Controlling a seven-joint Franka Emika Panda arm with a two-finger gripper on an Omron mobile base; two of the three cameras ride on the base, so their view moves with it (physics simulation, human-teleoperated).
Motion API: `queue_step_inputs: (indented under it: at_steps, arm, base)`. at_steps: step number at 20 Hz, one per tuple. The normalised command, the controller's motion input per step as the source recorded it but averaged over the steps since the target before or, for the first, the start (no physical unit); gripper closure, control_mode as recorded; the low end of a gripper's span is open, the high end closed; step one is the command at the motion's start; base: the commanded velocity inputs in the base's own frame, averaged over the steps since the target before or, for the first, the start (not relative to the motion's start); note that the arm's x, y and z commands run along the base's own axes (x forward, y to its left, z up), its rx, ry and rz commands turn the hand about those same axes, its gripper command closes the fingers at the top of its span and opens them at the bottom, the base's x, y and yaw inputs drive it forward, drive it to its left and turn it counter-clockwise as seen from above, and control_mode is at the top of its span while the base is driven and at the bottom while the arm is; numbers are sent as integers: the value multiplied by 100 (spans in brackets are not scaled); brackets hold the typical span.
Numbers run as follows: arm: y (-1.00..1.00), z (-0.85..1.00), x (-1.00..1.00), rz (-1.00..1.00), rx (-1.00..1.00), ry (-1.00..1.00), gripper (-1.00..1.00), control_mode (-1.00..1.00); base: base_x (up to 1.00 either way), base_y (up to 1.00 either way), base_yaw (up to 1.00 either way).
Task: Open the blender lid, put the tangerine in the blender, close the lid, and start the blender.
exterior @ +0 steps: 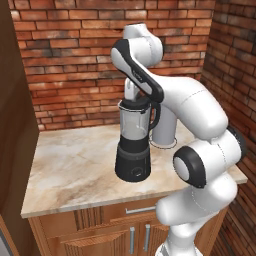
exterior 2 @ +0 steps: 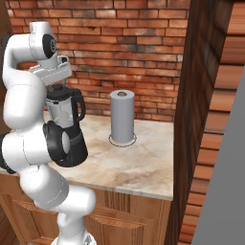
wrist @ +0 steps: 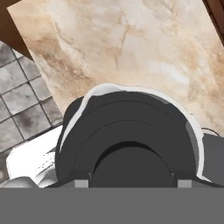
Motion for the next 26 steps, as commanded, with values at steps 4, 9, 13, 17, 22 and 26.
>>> queue_step_inputs:
  at_steps: [4,9,13,17,22,26]
  arm:
    - [3,-36,-8,0,-1,1,100,-100]
    - [0,-19,-23,0,0,-1,-100,-100]
    - [0,-1,0,0,0,-2,-100,-100]
    - [0,0,0,0,0,-5,-100,-100]
    - [0,1,0,0,0,-5,-100,-100]
    - [0,26,0,0,0,-6,-100,-100]
  base:
    - [0,0,0]
    - [0,0,0]
    - [0,0,0]
    - [0,0,0]
    - [0,0,0]
    - [0,0,0]
